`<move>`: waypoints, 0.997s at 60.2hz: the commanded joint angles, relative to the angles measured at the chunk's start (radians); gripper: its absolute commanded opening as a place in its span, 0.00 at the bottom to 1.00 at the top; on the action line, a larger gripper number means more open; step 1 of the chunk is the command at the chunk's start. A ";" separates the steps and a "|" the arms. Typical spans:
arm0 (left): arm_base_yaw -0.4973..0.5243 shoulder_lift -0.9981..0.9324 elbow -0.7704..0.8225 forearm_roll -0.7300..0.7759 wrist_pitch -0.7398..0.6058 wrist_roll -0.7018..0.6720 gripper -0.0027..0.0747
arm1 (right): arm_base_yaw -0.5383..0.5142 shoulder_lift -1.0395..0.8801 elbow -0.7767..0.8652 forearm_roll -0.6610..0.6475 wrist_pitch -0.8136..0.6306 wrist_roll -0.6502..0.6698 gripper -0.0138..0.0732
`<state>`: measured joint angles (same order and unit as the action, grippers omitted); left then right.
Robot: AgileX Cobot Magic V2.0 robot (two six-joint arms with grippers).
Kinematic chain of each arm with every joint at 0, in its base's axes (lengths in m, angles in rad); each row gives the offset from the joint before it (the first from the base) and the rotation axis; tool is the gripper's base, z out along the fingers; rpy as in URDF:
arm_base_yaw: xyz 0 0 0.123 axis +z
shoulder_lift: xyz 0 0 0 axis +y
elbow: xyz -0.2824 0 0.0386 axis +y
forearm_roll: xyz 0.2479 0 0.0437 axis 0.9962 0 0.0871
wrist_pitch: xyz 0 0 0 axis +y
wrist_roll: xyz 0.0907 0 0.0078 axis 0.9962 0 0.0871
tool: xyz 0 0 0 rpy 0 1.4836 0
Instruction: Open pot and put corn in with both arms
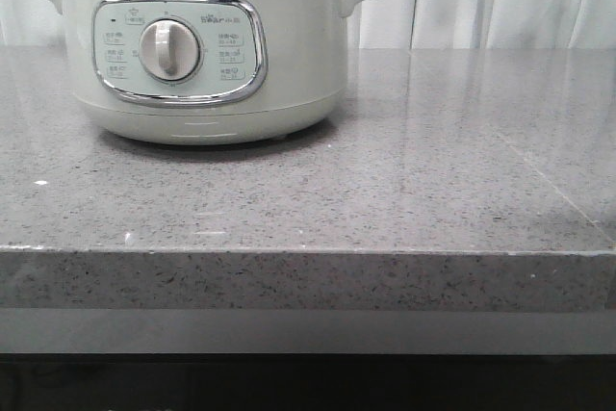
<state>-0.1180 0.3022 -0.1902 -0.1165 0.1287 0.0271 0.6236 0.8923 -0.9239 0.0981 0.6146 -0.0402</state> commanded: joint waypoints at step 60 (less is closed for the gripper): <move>0.077 -0.324 0.210 -0.039 -0.214 -0.003 0.01 | -0.008 -0.006 -0.024 -0.003 -0.065 -0.005 0.08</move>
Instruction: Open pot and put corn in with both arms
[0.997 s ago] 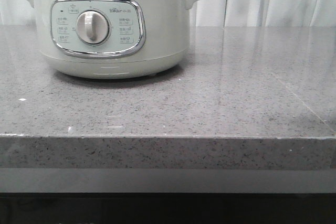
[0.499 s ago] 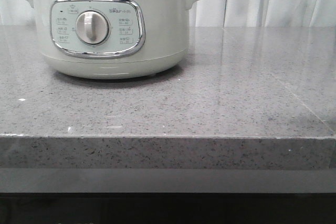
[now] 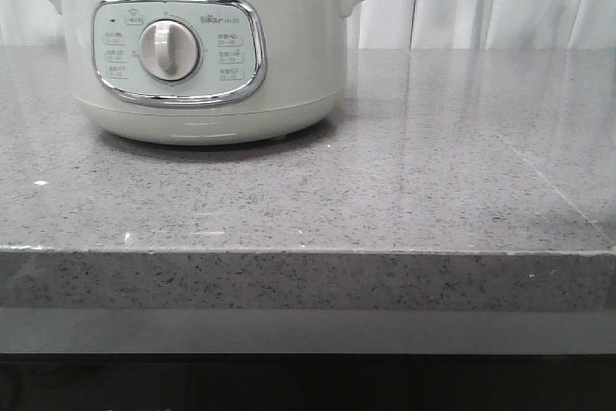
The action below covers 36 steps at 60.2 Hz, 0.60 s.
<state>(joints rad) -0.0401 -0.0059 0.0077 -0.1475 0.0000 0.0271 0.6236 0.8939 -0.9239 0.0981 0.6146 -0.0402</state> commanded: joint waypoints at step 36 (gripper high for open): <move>0.001 -0.016 0.012 -0.008 -0.085 -0.003 0.01 | -0.221 -0.192 0.179 -0.046 -0.311 -0.018 0.08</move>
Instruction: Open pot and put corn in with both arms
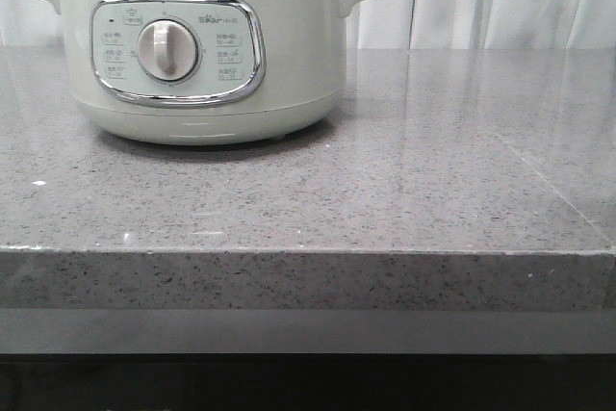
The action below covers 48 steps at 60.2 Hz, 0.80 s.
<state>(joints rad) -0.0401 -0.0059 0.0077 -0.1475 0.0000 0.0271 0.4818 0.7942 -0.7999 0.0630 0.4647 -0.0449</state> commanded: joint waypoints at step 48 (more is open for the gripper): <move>0.001 -0.016 0.012 -0.008 -0.085 -0.003 0.01 | -0.395 -0.828 0.817 0.023 -0.431 -0.013 0.08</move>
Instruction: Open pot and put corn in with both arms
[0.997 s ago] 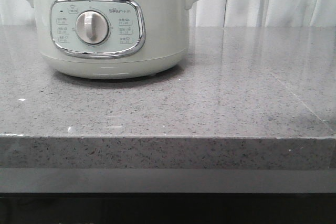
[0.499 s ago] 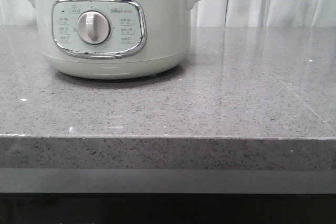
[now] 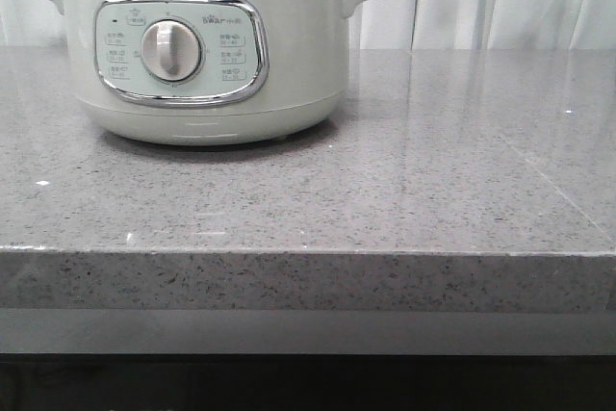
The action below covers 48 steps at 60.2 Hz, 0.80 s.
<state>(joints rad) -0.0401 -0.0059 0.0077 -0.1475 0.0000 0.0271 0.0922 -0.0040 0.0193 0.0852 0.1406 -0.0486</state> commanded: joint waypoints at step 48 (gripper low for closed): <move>0.001 -0.014 0.012 -0.008 -0.085 -0.003 0.01 | -0.063 -0.029 -0.002 0.001 -0.096 -0.010 0.08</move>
<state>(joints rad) -0.0401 -0.0059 0.0077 -0.1475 -0.0053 0.0271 0.0487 -0.0104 0.0279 0.0881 0.1254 -0.0486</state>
